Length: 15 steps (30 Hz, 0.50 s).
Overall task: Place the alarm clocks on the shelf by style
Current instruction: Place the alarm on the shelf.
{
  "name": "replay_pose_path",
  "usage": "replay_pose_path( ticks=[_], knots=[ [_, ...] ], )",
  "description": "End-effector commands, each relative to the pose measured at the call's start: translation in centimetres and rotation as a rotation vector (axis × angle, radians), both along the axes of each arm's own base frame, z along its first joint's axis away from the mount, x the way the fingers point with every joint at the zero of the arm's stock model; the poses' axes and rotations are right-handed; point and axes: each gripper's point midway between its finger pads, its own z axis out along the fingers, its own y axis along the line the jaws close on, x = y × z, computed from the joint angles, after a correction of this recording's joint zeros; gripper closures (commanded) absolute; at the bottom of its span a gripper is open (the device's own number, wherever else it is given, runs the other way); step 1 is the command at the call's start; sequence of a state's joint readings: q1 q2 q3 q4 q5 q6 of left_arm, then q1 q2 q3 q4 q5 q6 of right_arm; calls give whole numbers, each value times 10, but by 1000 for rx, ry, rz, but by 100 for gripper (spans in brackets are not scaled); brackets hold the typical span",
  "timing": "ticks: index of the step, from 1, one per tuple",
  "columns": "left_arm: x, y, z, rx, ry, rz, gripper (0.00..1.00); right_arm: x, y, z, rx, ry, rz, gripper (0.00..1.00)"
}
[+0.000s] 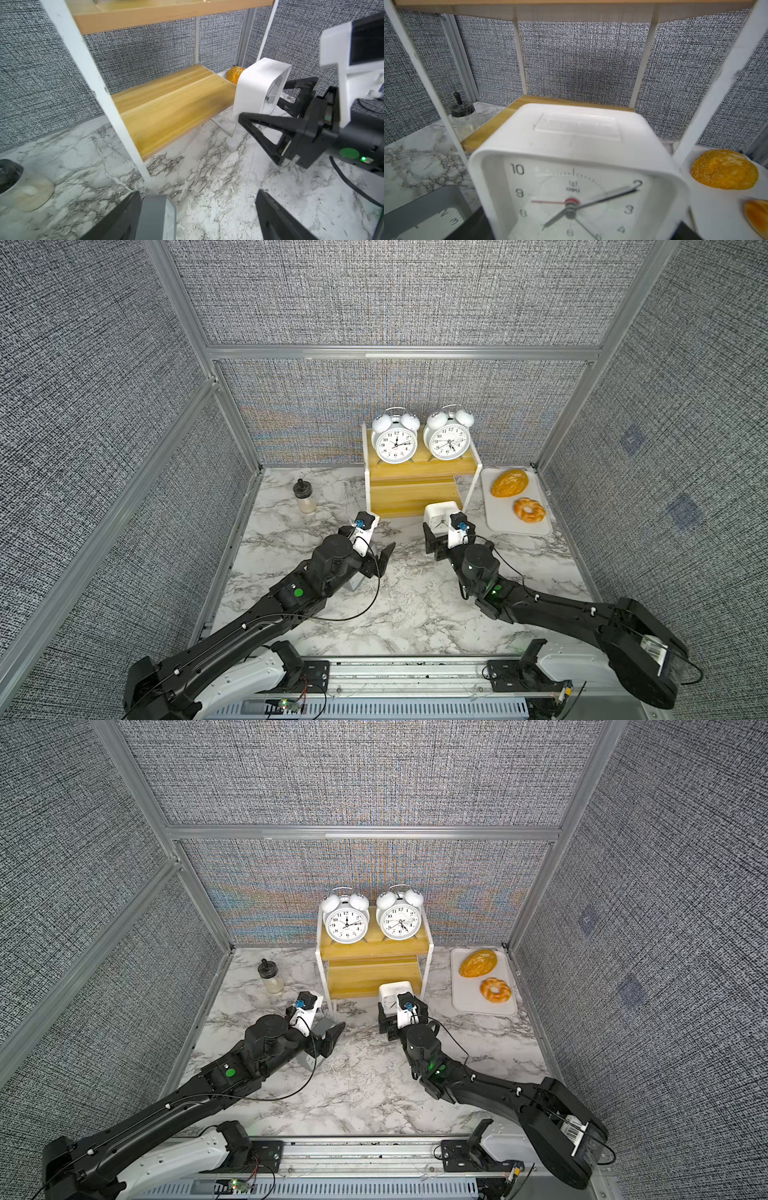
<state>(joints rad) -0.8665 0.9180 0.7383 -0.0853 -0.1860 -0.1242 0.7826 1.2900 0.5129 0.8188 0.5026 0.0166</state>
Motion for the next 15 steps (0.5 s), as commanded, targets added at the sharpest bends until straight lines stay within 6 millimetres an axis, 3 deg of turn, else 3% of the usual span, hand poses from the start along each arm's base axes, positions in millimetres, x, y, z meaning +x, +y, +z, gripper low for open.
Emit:
replay_pose_path(
  ticks=[1, 15],
  knots=[
    [4, 9, 0, 21, -22, 44, 9, 13, 4, 27, 65, -87, 9, 26],
    [3, 13, -9, 52, -30, 44, 8, 65, 5, 14, 49, -65, -37, 26]
  ],
)
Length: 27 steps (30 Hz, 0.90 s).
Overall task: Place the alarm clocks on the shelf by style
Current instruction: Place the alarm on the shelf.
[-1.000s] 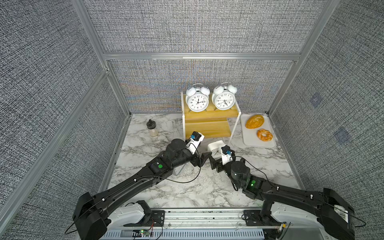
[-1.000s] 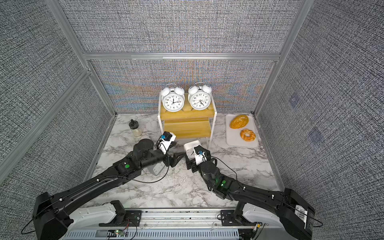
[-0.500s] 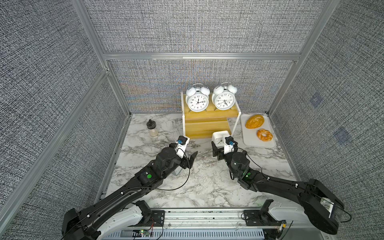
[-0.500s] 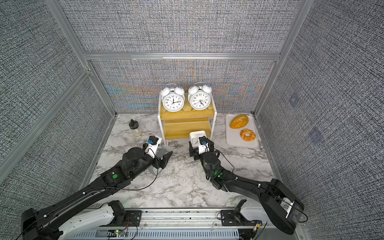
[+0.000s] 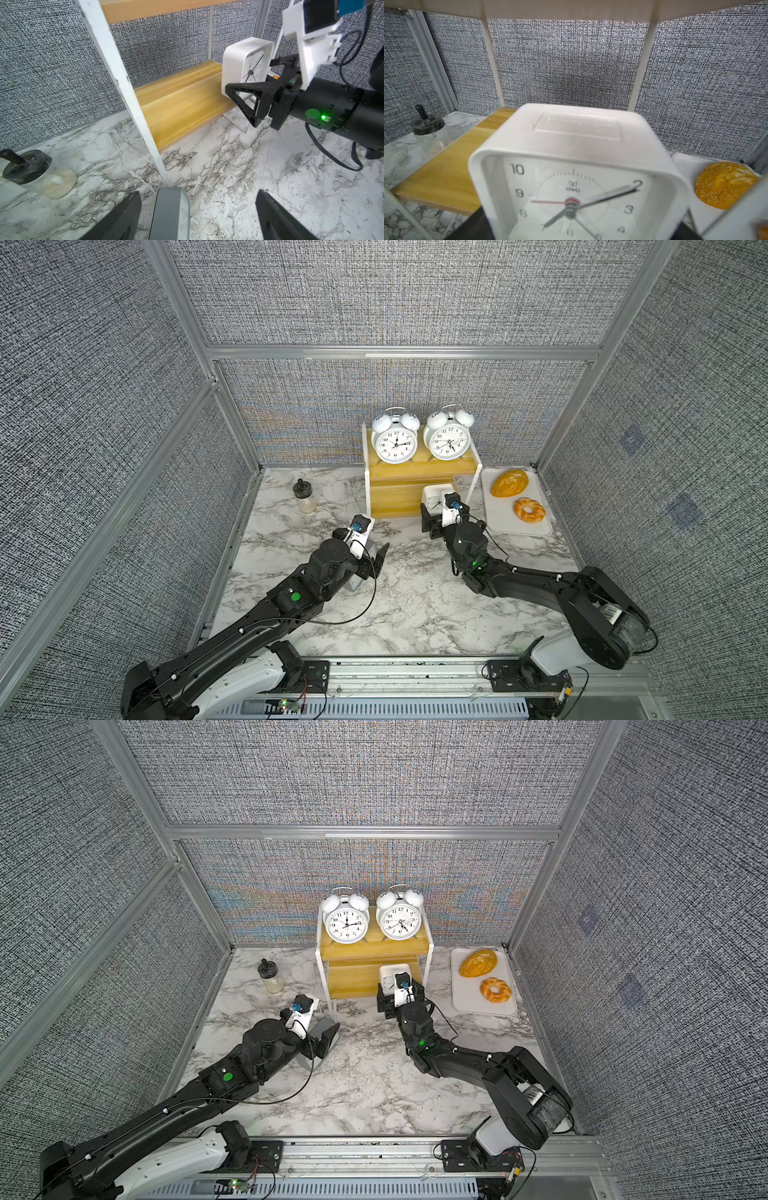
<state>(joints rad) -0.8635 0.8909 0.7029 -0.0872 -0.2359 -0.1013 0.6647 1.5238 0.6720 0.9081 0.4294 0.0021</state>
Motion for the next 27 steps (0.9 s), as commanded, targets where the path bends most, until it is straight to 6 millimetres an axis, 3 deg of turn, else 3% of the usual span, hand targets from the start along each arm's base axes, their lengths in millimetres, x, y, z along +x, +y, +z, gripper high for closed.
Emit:
replay_pose_path(
  ticks=[1, 27],
  knots=[
    [1, 1, -1, 19, -10, 3, 8, 7, 1, 16, 50, -55, 3, 26],
    [2, -1, -7, 31, 1, -8, 8, 49, -12, -6, 56, -11, -63, 26]
  ],
)
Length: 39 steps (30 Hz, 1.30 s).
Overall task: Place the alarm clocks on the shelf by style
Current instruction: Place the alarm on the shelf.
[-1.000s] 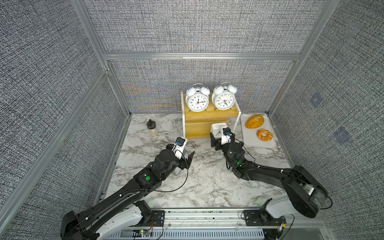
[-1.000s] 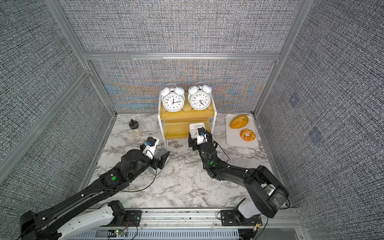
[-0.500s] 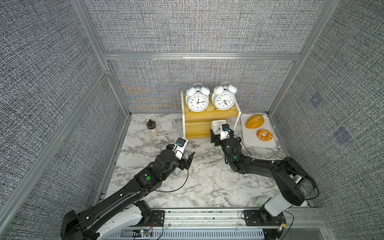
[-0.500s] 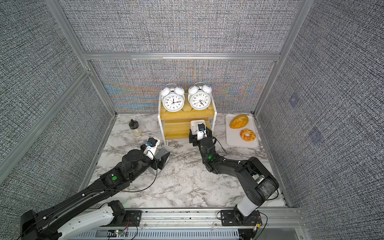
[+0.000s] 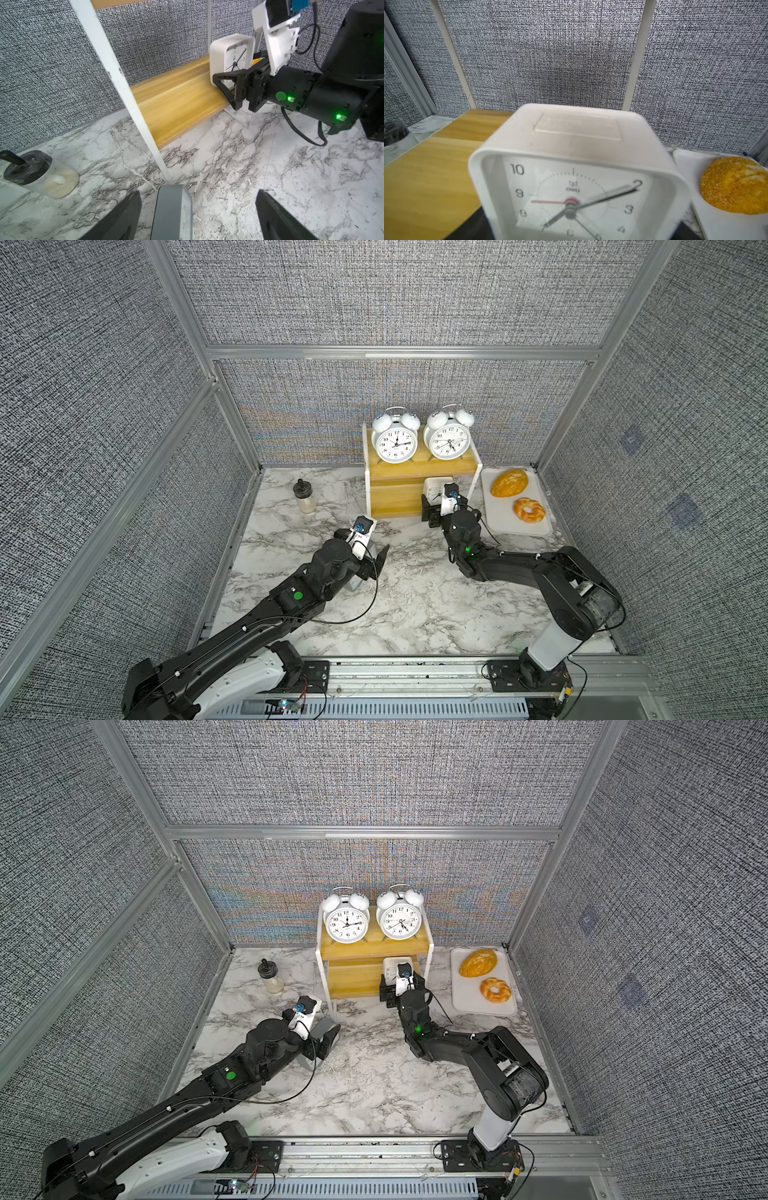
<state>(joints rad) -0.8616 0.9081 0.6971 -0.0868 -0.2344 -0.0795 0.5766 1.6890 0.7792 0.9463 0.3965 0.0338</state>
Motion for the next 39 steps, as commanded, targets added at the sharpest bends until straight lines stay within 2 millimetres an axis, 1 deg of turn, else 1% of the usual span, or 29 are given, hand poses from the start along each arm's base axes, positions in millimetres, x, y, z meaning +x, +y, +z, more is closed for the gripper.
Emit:
replay_pose_path(
  ticks=[1, 5, 11, 17, 20, 22, 28, 39],
  knots=[
    [1, 0, 1, -3, -4, 1, 8, 4, -1, 11, 34, -34, -6, 26],
    [0, 0, 0, -2, -3, 1, 8, 5, -1, 1, 21, -9, -8, 26],
    [1, 1, -1, -2, -1, 4, 8, 5, -2, 0, 26, -3, -20, 25],
    [1, 2, -1, -2, -2, 6, 8, 4, 1, -8, 2, 13, -28, 18],
    [1, 2, -2, 0, -1, 6, 8, 3, 1, -10, 2, 18, -32, 17],
    [1, 2, -3, 0, 0, 6, 8, 8, 6, 3, 19, -7, -30, 16],
    [0, 3, -4, 1, -1, 9, 8, 7, 9, 1, 9, -2, -27, 13],
    [1, 3, -4, 1, -4, 10, 8, 4, 8, 0, -3, 5, -39, 7]
  ],
)
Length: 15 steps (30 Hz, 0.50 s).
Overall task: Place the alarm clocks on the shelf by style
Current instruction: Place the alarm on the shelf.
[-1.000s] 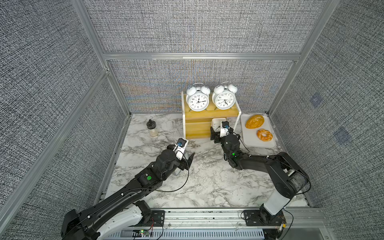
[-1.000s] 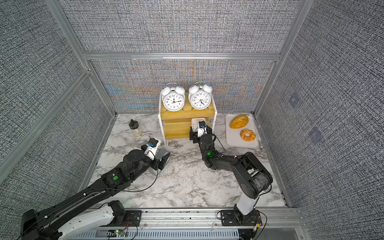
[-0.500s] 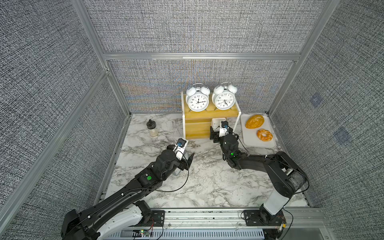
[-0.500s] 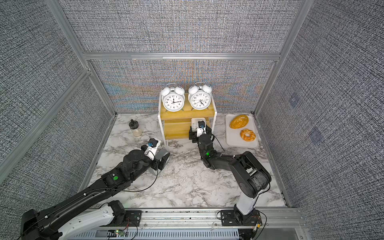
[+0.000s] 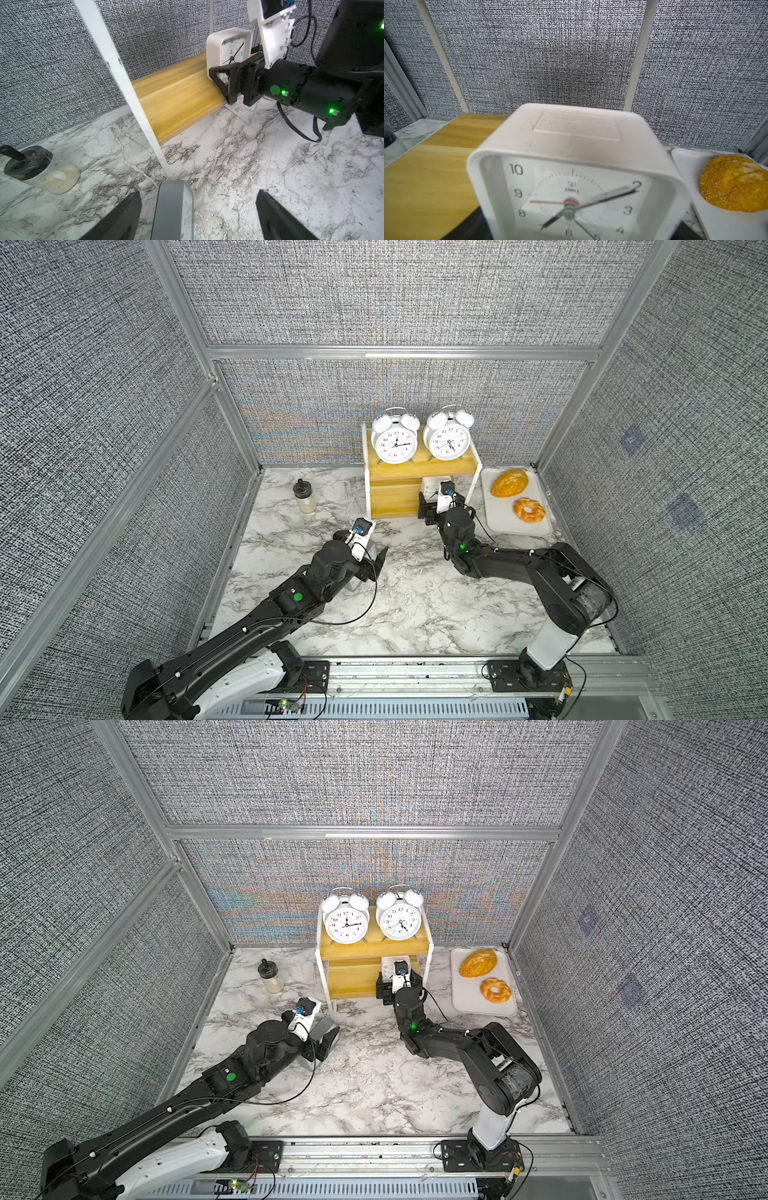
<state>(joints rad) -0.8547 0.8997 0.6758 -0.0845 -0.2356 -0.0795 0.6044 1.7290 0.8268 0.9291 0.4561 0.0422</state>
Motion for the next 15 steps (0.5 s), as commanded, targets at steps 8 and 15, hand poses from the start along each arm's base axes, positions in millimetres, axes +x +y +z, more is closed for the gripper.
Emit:
replay_pose_path(
  ticks=[8, 15],
  knots=[
    [2, -2, 3, -11, -9, -1, 8, -6, -1, 4, -6, -5, -5, 3],
    [2, -3, 2, -12, -8, -6, 8, -8, 0, 6, -11, -8, -3, 1]
  ],
)
